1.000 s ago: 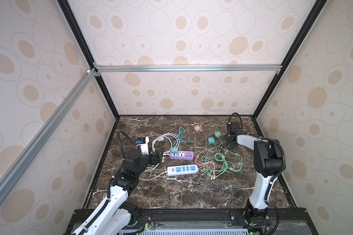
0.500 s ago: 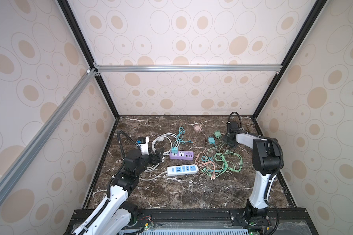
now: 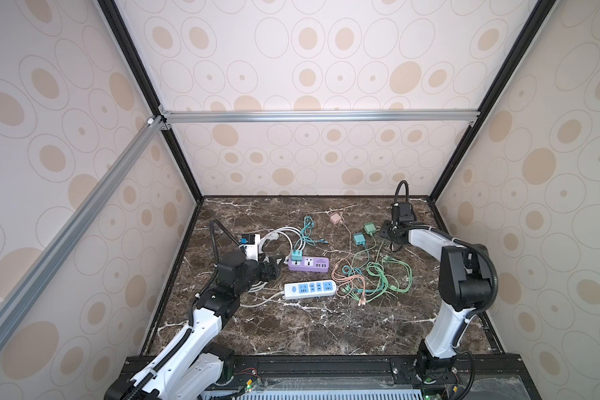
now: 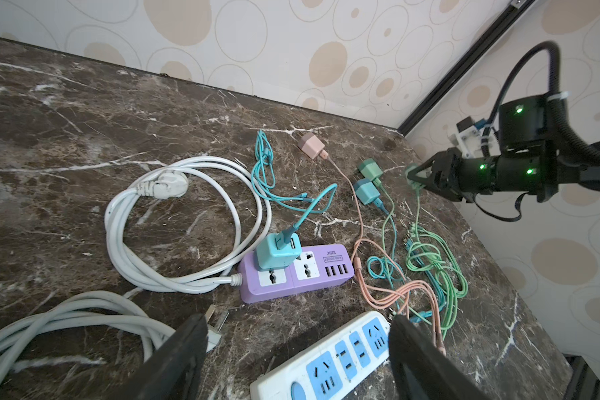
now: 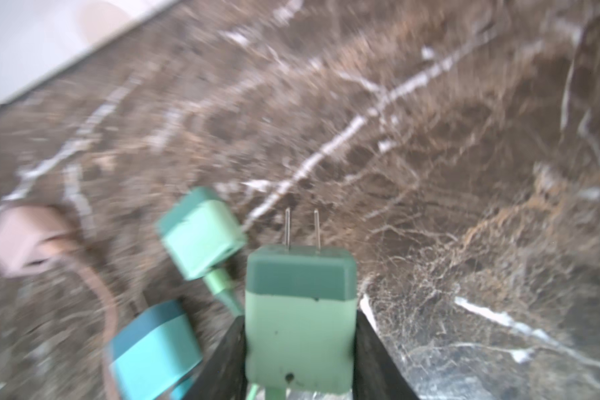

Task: Insert the plug
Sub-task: 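Lift the mint charger and carry it toward the purple strip with the right gripper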

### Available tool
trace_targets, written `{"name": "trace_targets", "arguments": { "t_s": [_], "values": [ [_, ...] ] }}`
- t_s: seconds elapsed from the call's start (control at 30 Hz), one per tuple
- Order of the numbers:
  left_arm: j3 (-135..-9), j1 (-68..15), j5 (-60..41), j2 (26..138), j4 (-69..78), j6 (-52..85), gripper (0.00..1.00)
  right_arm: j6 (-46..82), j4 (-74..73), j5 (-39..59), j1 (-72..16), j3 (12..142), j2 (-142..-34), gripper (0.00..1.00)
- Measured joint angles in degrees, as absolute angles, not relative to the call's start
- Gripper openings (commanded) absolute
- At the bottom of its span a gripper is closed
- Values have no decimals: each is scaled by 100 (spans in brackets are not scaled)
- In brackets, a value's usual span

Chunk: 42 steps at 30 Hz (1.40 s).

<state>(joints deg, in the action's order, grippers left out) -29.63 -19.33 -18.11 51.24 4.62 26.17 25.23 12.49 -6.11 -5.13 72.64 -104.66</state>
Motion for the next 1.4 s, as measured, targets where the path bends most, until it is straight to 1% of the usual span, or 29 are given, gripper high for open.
{"name": "trace_targets", "arguments": {
  "t_s": [0.17,0.37,0.43,0.6,0.83,1.17,1.4],
  "values": [
    [-3267,-1933,-1968,5194,429,2536,83,1671,1076,-64,-515,7089,-9708,31],
    [-3653,-1933,-2145,5371,392,2359,83,539,1031,541,-635,6991,-9083,31],
    [-3682,-1933,-2202,5384,379,2324,84,30,1026,735,-794,6982,-8858,33],
    [-3732,-1933,-2532,5500,392,2324,84,-1186,1026,1358,-1363,6963,-8254,33],
    [-3828,-1933,-3400,5684,672,2484,84,-2410,1052,1973,-2141,6692,-7644,34],
    [-3972,-1933,-4825,6038,1424,3015,84,-3540,1435,2073,-2982,6578,-7404,35],
    [-3972,-1955,-5459,6217,2051,3411,82,-3905,1673,1944,-3487,6578,-7354,34]
  ]
}}
